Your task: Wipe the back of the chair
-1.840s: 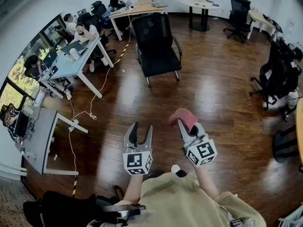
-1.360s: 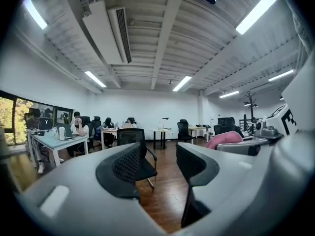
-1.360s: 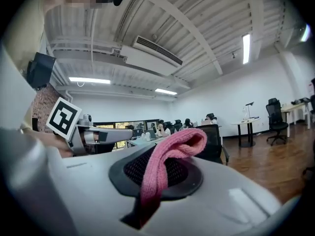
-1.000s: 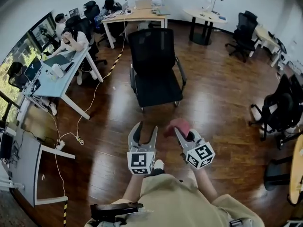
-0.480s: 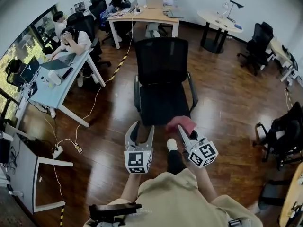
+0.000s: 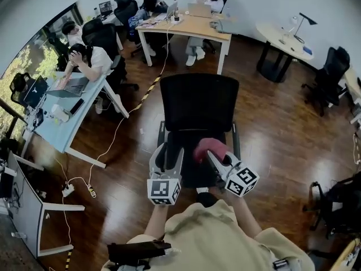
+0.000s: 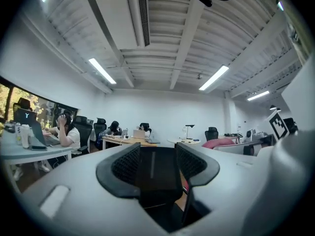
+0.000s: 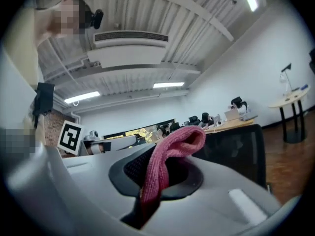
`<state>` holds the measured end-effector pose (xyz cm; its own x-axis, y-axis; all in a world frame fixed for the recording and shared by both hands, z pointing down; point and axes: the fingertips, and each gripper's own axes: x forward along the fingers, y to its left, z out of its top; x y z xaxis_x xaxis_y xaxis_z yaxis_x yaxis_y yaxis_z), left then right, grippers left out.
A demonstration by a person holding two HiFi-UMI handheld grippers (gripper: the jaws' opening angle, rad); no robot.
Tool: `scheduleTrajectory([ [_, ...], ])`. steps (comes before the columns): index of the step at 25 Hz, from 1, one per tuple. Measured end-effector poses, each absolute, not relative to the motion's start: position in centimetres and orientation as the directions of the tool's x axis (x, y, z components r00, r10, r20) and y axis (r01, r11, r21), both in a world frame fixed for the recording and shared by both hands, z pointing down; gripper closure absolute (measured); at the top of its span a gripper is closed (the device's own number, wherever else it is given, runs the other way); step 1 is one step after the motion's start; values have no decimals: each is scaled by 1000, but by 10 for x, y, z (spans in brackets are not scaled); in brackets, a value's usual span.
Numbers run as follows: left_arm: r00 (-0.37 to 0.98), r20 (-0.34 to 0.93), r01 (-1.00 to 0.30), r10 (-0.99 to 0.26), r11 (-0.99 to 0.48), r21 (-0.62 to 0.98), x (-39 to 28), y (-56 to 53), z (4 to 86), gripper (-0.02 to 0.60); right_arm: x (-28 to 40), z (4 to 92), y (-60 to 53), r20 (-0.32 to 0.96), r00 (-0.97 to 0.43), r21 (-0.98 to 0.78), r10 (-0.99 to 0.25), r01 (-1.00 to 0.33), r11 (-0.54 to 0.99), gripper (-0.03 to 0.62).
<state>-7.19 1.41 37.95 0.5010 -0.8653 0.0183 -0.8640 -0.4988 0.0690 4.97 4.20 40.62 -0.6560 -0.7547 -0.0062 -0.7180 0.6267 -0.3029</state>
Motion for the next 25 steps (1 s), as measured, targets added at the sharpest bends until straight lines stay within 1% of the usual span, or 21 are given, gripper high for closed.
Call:
scheduleTrajectory([
  [2,477,17,-877,-879,-474,76,-60,-22,381,373,67,418,-9,10,-671,-341,-741,-699,629,574],
  [4,451,34,-891,-892,-448,70,-59,-55,385,373,70,430,-65,40,-688,-300,-724,-700,648,575],
  [6,424,54,-905,-904,-420,70,-67,-84,390,373,57,439,-120,58,-718,-252,-693,-683,686,575],
  [9,382,93,-923,-919,-376,76,-84,-120,403,373,16,454,-198,84,-767,-225,-636,-637,738,574],
  [14,341,172,-940,-924,-327,100,-107,-160,428,373,-75,494,-310,162,-821,-222,-548,-571,790,574],
  [18,324,217,-946,-921,-306,110,-120,-180,441,373,-119,525,-387,219,-800,-197,-558,-596,778,574],
  [20,319,235,-947,-918,-302,108,-126,-190,448,373,-122,542,-415,269,-768,-148,-581,-629,763,574],
  [22,321,246,-947,-915,-303,109,-132,-200,455,373,-109,554,-430,304,-729,-84,-613,-662,745,574],
  [25,346,256,-938,-903,-326,119,-133,-213,464,373,-44,562,-433,309,-652,-53,-693,-739,672,574],
])
